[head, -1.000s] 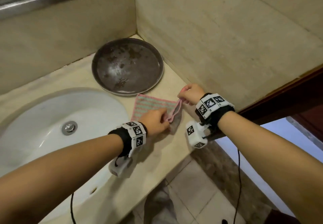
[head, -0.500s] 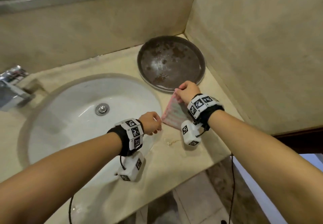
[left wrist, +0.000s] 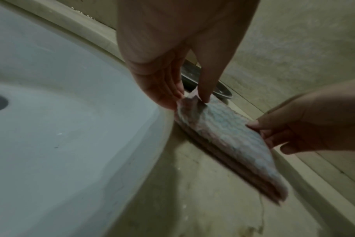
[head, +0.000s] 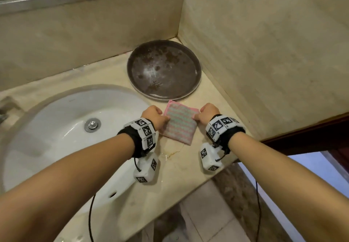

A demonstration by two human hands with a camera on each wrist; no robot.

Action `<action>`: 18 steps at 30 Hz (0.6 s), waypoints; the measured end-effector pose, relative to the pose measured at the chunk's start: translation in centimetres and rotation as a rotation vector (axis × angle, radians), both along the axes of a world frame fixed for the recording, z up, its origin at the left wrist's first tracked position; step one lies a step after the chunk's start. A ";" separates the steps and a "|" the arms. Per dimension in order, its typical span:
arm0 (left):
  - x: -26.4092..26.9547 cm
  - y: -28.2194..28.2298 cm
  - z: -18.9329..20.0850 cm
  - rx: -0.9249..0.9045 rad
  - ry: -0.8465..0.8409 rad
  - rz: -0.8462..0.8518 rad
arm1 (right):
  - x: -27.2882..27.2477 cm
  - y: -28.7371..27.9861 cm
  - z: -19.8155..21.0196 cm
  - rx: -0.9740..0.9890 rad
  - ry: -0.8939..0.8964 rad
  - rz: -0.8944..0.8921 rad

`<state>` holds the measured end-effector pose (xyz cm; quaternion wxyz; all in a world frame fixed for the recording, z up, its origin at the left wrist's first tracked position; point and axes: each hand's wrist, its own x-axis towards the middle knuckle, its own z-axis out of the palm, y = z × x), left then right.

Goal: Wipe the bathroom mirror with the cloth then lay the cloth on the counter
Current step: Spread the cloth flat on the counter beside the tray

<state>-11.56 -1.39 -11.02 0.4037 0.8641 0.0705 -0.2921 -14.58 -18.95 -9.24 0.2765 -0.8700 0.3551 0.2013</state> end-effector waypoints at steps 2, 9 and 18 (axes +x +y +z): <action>0.2 -0.2 0.2 -0.081 0.094 0.024 | 0.3 0.5 -0.1 0.049 -0.016 -0.028; 0.4 0.0 0.5 -0.281 0.236 0.073 | 1.1 0.5 1.8 0.495 -0.053 -0.331; 3.9 0.7 4.8 -0.525 0.105 0.180 | 6.6 0.0 8.7 0.759 -0.250 -0.125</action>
